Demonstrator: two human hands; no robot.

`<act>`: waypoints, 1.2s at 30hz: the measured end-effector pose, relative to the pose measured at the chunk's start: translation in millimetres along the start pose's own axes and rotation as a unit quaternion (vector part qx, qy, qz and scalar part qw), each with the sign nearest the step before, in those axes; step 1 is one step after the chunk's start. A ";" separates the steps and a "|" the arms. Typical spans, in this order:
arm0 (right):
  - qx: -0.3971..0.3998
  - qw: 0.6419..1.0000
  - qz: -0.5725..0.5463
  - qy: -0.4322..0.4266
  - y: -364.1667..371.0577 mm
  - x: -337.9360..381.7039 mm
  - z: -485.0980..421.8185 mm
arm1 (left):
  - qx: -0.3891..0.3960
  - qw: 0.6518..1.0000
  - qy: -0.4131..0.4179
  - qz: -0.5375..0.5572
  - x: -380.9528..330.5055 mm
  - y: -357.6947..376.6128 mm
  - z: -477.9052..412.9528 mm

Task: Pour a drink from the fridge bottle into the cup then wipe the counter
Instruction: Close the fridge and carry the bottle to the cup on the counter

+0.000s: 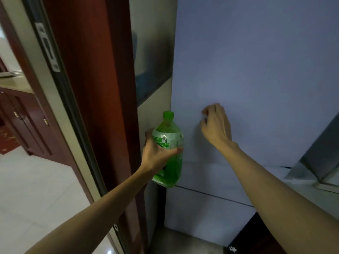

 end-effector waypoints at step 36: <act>0.093 0.994 -0.029 -0.047 60.3 -71.3 -47.2 | 0.081 0.995 -0.002 0.049 39.6 106.2 -112.1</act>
Point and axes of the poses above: each hand's wrist, its own z-axis away from the middle knuckle, its own y-axis out of the palm, x = y × z, the point moved 4 cm from there along -z, towards the middle knuckle, and after that the axes turned 12 degrees about y, right-handed, at the moved point
